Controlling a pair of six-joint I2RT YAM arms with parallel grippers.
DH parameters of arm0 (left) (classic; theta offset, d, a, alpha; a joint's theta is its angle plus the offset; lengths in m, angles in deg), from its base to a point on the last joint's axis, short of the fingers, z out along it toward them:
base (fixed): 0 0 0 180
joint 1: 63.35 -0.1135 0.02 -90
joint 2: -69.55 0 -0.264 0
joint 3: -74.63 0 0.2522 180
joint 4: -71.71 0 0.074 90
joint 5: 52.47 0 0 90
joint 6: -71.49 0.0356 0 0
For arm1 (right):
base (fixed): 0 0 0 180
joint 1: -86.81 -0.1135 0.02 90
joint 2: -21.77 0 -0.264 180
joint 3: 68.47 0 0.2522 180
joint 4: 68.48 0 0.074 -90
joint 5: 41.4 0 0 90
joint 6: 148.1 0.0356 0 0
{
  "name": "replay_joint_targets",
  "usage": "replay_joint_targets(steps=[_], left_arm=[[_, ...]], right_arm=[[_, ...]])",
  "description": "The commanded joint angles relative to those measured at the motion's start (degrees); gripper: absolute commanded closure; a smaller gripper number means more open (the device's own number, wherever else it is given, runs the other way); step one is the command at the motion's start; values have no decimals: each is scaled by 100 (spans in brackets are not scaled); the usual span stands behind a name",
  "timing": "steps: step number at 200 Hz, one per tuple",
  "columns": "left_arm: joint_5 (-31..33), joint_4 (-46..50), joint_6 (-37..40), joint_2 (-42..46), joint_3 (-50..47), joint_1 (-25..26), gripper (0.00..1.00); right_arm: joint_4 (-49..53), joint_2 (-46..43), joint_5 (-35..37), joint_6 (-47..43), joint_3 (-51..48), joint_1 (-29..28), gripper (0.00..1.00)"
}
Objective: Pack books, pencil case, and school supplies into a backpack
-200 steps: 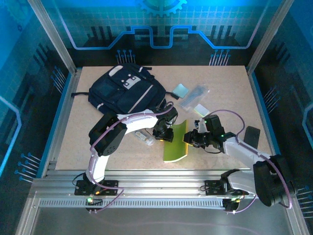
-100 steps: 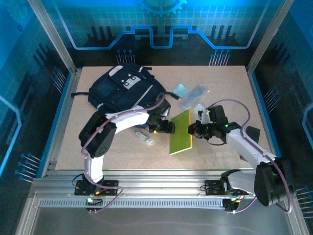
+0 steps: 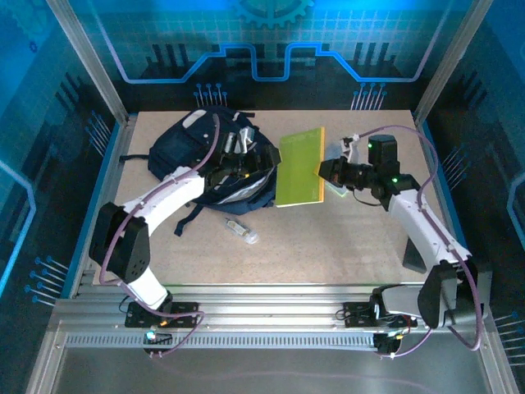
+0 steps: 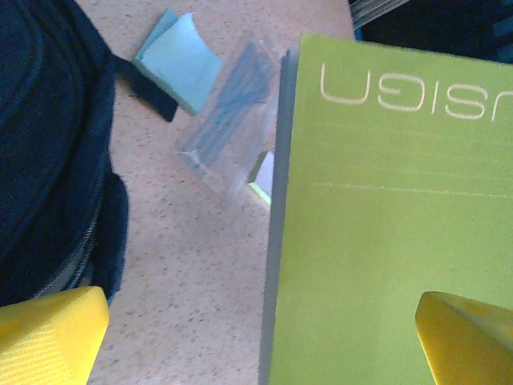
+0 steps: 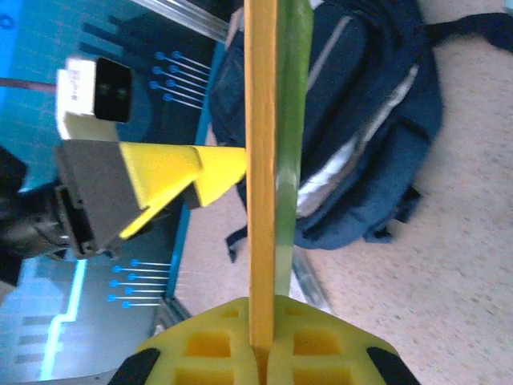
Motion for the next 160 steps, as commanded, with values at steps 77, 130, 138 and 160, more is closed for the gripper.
replay_joint_targets(steps=[77,130,138,160], left_arm=[[-944,-2588,-1597,-116,-729,-13,10],[-806,-2305,-1445,149,-836,-17,51],[-763,-2193,-1392,196,-836,-18,57],[-651,-2007,-1315,291,-870,-14,75]], right_arm=[[-2374,715,-747,1377,-70,-247,100],[-1909,1207,-517,914,161,-210,100],[-1820,1267,-504,830,240,-203,100],[-1447,1419,-446,550,539,-217,100]])
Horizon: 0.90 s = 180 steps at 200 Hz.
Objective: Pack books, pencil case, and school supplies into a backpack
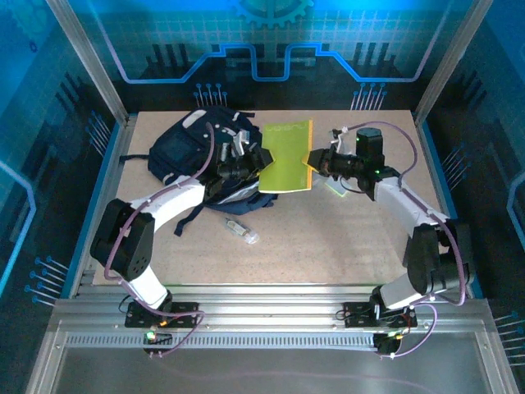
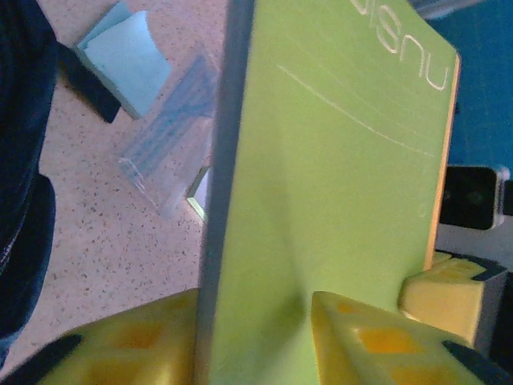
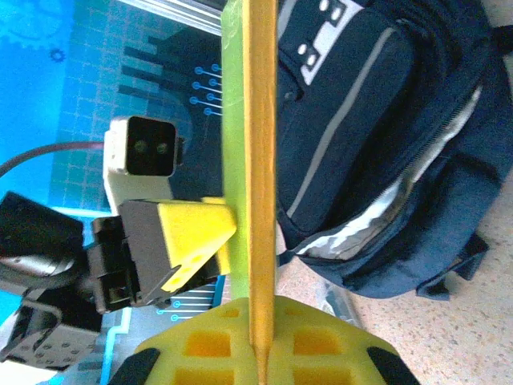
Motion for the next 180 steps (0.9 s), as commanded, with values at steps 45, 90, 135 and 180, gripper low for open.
replay_joint_targets(steps=[45,90,135,180], left_arm=[[196,105,87,368,32,125,100],[1467,160,121,411,142,99,100],[2164,-273,-228,372,50,89,100],[2269,-683,-585,390,-205,134,100]], right_arm=[[1099,397,290,-869,1111,-186,85],[1598,37,1620,-305,855,-430,0],[-114,-411,1955,1356,-558,-862,0],[-1805,-238,2161,2383,-1085,-1355,0]])
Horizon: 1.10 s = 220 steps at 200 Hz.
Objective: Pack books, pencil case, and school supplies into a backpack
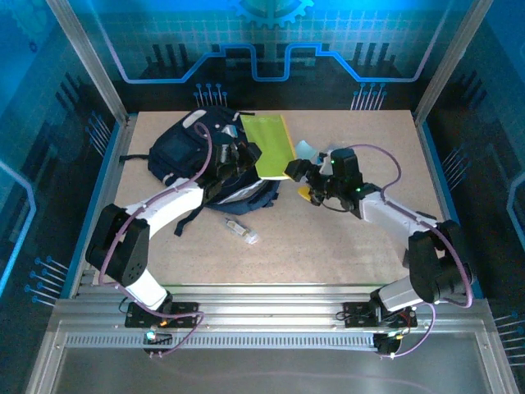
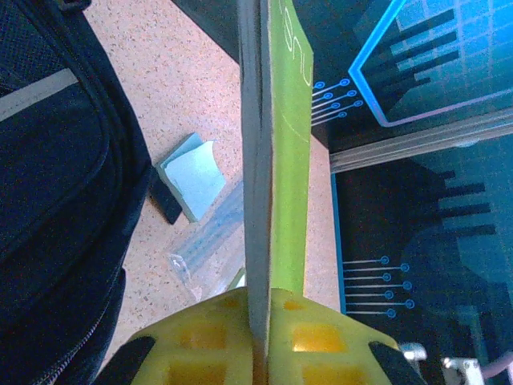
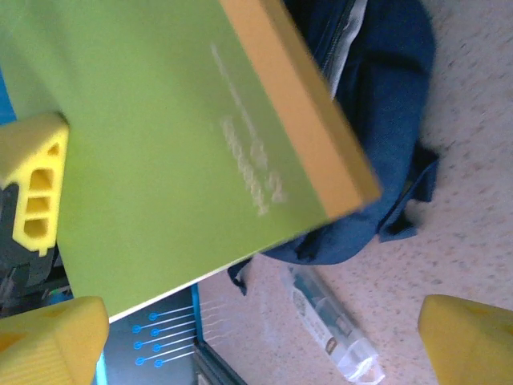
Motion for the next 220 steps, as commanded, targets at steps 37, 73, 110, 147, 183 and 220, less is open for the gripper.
replay_joint_targets(steps=[37,73,110,147,183,220], left_arm=[[321,-892,-498,226,-427,141,100],[499,-962,-524,335,-584,243,100],[923,-1423,-738,484,-875,290,100],[968,-1511,-660,591,-881,342,100],[920,-1451,-649,743,-980,343,100],[803,-1396,-861,861,-1177,405,100]], right_arm=[[-2286,683,466,1387,64,-422,2],[-2858,1082,592,1768,281,-600,14],[-2778,1245,624,1835,361,-783,4],[-2701,1253,631,1827,403,-806,1],[-2677,1146,751,1713,320,-727,6],[-2701,1121,983,1516,291,-610,62]])
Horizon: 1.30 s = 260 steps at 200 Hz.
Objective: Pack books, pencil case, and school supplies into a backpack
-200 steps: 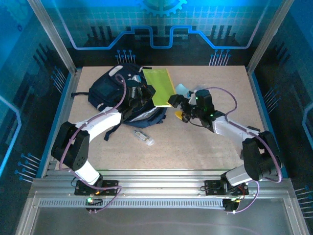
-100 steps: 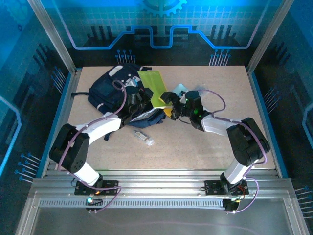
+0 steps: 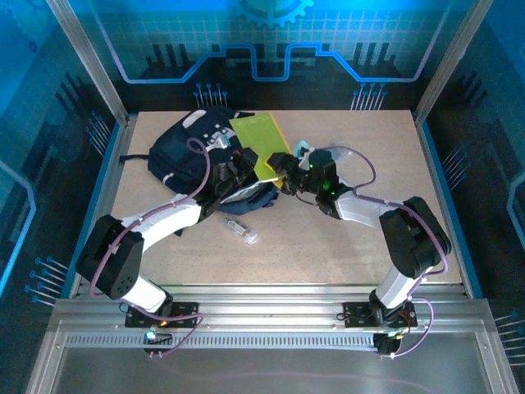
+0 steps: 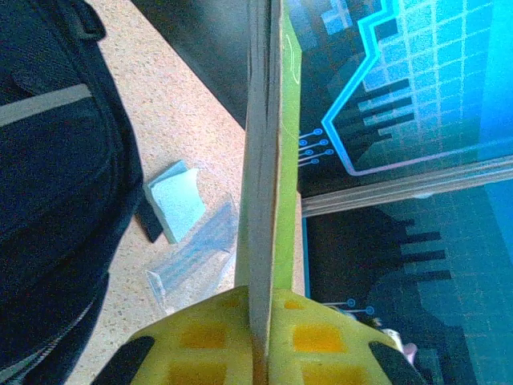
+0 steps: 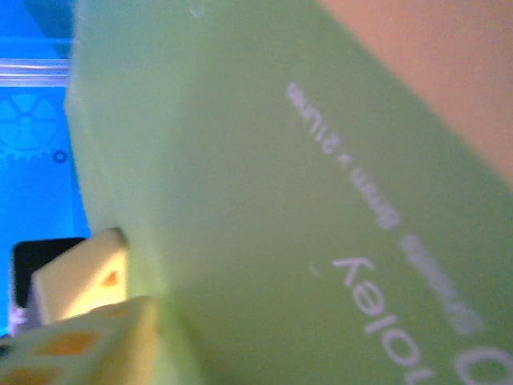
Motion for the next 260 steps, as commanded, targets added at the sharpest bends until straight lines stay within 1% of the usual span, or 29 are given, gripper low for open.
replay_joint_targets(steps=[1,6,7,18,28,31,34,42,43,46,49,53,58,62,68,75,86,107,132,142,151,169,176,192,208,233,246,251,260], left_arm=[[-171,-272,-155,286,-143,65,100],[-154,-234,-135,291,-161,81,100],[-153,-227,-132,296,-166,81,100],[-126,-131,-99,304,-180,99,100],[-125,-27,-53,299,-171,98,99],[-125,-6,-32,288,-171,94,94],[-134,9,-8,291,-173,92,87],[-162,94,129,291,-155,91,59],[-165,117,154,287,-150,91,57],[-175,191,225,291,-127,91,46],[-190,294,316,303,-90,95,37],[-203,472,458,316,-32,93,28],[-208,761,698,332,84,85,20],[-202,1036,908,346,186,88,16],[-181,1459,1268,355,344,82,12],[-134,1921,1689,361,538,88,9],[-83,2514,2305,340,777,71,9],[-60,3424,3508,215,1201,30,9],[180,4396,4595,-216,1745,22,11],[179,4677,4900,-461,1988,23,15],[126,4865,5136,-677,2161,25,21],[13,5096,5491,-1127,2472,21,33],[37,5186,5603,-1306,2589,27,35],[126,5395,5818,-1682,2872,21,38],[108,5504,5994,-1969,3076,27,39],[44,5650,6132,-2364,3345,26,39],[198,5729,6155,-2567,3477,22,40],[237,5734,6170,-2633,3504,20,41],[230,5728,6177,-2744,3556,-21,48]], right_arm=[[-105,-99,354,-196,42,103,63],[-98,-117,375,-213,32,107,69],[-98,-117,388,-209,26,107,72],[-98,-156,423,-216,-6,115,87],[-94,-208,439,-247,-20,116,96],[-79,-227,431,-255,-20,116,99],[-62,-242,431,-266,-20,123,100],[1,-309,438,-303,-33,146,100],[9,-314,439,-312,-35,148,100],[30,-340,431,-339,-37,165,100],[52,-377,426,-364,-44,182,100],[78,-410,426,-400,-59,218,100],[138,-472,416,-438,-83,257,100],[164,-514,408,-475,-101,291,100],[245,-621,404,-560,-116,376,100],[372,-741,396,-661,-235,482,100],[627,-953,345,-900,-342,662,100],[1485,-1348,72,-1561,-328,1083,100],[2640,-1789,-248,-2343,-284,1616,100],[2905,-1950,-377,-2592,-307,1812,100],[3089,-2086,-494,-2750,-363,1994,100],[3453,-2338,-668,-3025,-432,2315,100],[3604,-2431,-718,-3113,-453,2422,100],[3891,-2628,-799,-3284,-503,2629,100],[4136,-2802,-815,-3442,-551,2784,100],[4354,-3027,-804,-3592,-623,2897,100],[4419,-3149,-751,-3631,-640,2911,100],[4433,-3201,-734,-3640,-656,2911,100],[4426,-3261,-727,-3653,-669,2908,100]])
